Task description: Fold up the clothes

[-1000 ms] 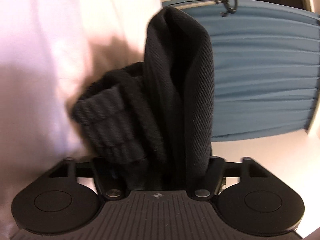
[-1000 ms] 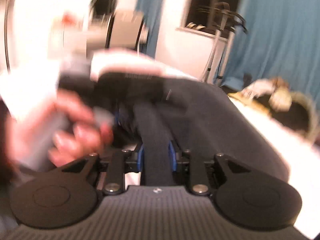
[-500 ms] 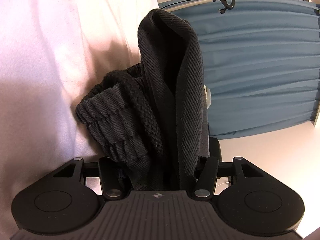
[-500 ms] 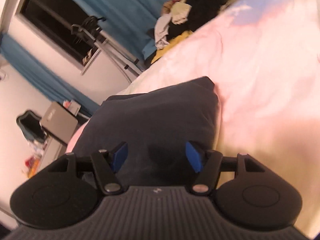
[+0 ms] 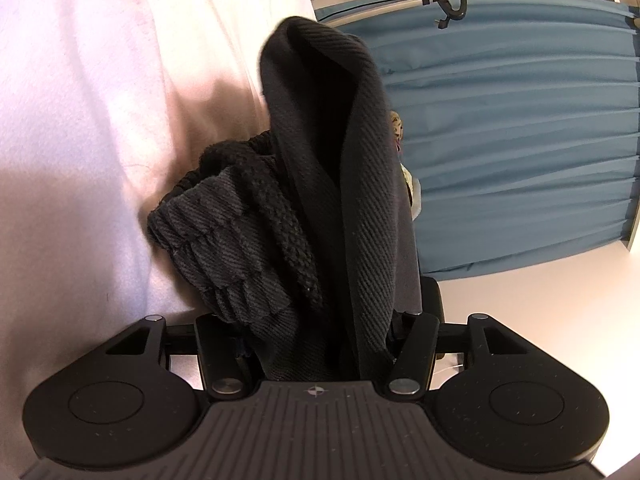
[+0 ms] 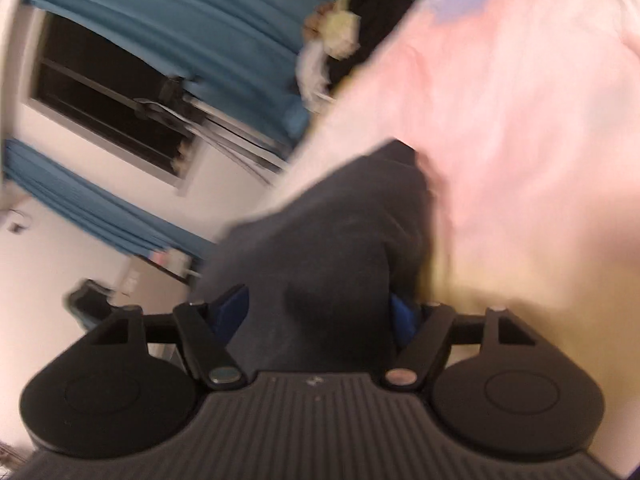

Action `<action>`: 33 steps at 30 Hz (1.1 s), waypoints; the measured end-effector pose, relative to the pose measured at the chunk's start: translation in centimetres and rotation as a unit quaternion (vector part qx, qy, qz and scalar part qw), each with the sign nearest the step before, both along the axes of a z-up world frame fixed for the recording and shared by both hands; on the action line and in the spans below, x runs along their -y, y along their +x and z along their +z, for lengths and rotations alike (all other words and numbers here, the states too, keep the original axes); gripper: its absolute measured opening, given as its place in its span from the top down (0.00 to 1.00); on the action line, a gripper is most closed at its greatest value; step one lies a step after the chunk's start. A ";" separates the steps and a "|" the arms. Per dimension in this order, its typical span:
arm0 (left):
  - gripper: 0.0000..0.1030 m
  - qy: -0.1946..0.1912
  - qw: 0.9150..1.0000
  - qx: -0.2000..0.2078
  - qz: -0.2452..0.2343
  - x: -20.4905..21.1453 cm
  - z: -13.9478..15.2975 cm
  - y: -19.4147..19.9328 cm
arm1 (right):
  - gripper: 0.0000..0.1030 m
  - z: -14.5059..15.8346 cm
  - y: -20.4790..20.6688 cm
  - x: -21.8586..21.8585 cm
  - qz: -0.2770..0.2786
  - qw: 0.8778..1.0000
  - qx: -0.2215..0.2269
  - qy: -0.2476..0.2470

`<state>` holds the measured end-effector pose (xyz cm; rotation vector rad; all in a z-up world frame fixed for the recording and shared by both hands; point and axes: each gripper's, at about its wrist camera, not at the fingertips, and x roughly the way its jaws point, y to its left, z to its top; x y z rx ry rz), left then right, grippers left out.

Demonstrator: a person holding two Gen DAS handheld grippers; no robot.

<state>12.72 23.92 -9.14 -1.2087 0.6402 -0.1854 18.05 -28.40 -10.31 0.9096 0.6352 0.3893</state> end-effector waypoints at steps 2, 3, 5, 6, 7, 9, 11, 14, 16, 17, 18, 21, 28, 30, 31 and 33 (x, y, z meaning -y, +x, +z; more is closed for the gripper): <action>0.41 0.007 1.000 0.001 -0.002 -0.2 0.4 -0.1 | 0.28 -1.1 0.2 0.3 -0.003 1.000 -0.021 0.009; 0.41 0.014 1.000 0.003 -0.003 -0.3 0.7 -0.2 | 0.30 -1.4 0.2 0.4 -0.006 0.999 -0.029 0.015; 0.41 0.014 1.000 0.002 -0.002 -0.6 1.1 -0.3 | 0.41 -2.1 0.4 0.6 -0.014 0.999 -0.036 0.017; 0.42 0.013 1.000 0.001 -0.002 -0.8 1.3 -0.4 | 0.46 -2.2 0.5 0.5 -0.014 0.999 -0.034 0.010; 0.42 0.015 1.000 -0.001 -0.003 -1.0 1.7 -0.4 | 0.55 -2.0 0.6 0.3 -0.013 0.999 -0.029 -0.005; 0.44 0.031 1.000 -0.002 -0.004 -1.2 2.6 -0.6 | 0.65 -0.8 0.2 -0.6 -0.012 0.998 -0.003 -0.058; 0.49 0.046 0.999 -0.003 -0.003 -1.5 3.5 -0.8 | 0.71 0.1 -0.4 -1.1 -0.021 0.997 0.016 -0.072; 0.54 0.065 0.998 0.005 0.002 2.2 4.9 -4.1 | 0.78 1.6 -1.5 -1.6 -0.027 0.995 0.045 -0.082; 0.57 0.073 0.997 0.011 0.005 4.6 5.9 -6.4 | 0.80 3.1 -2.2 -1.9 -0.025 0.994 0.064 -0.085; 0.57 0.071 0.997 0.016 0.006 4.6 6.7 -6.8 | 0.80 4.1 -2.7 -2.1 -0.023 0.993 0.075 -0.093; 0.57 0.072 0.997 0.023 0.006 4.8 7.6 -7.2 | 0.80 5.1 -3.2 -2.3 -0.020 0.991 0.086 -0.101; 0.57 0.074 0.996 0.039 -0.006 7.1 8.5 -7.9 | 0.81 7.9 -4.7 -2.1 -0.020 0.987 0.116 -0.110; 0.57 0.090 0.993 0.057 -0.050 14.5 15.2 -2.1 | 0.81 13.2 -8.1 2.6 -0.030 0.986 0.117 -0.112; 0.57 0.096 0.991 0.063 -0.063 16.8 17.0 -1.8 | 0.81 14.5 -8.8 4.5 -0.037 0.986 0.118 -0.113; 0.57 0.097 0.991 0.066 -0.071 18.2 17.9 -1.6 | 0.81 15.2 -9.3 5.7 -0.044 0.985 0.122 -0.113; 0.57 0.099 0.988 0.076 -0.086 21.6 19.0 -2.6 | 0.81 16.6 -10.1 8.3 -0.059 0.983 0.132 -0.111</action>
